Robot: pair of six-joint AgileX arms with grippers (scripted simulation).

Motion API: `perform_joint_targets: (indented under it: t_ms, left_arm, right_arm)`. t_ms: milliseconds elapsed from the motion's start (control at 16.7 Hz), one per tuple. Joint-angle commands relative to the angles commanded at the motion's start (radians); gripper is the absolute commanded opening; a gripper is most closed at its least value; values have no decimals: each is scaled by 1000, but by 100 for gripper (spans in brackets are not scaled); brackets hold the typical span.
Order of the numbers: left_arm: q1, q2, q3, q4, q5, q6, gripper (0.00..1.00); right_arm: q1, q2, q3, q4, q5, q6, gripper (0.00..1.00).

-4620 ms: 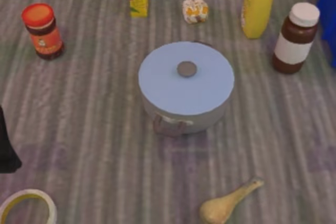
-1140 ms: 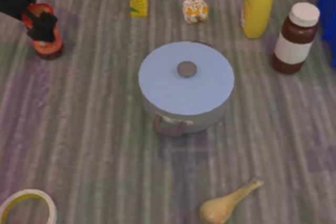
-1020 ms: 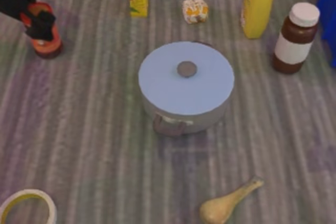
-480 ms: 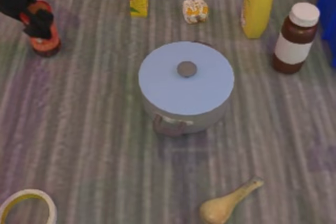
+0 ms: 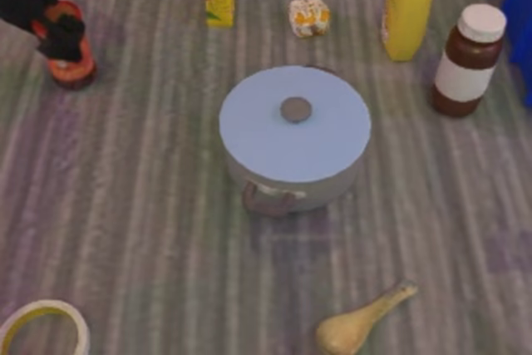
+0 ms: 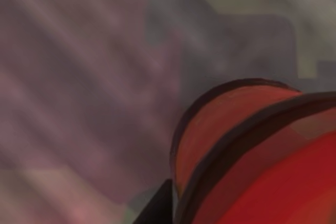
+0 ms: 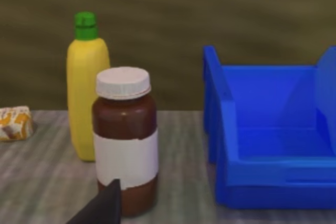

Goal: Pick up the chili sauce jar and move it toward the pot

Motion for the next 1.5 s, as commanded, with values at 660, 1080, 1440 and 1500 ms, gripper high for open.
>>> perform_joint_targets:
  t_ms: [660, 1080, 1440, 1500]
  left_arm:
    - [25, -429, -502, 61, -3, 11, 0]
    - [40, -613, -700, 83, -4, 15, 0]
    - [5, -622, -738, 107, -27, -51, 0]
    - [-12, -630, -762, 122, -40, -95, 0]
  right_arm:
    - [0, 0, 0, 0, 0, 0, 100]
    - [0, 0, 0, 0, 0, 0, 100]
    - [0, 0, 0, 0, 0, 0, 100]
    - [0, 0, 0, 0, 0, 0, 100]
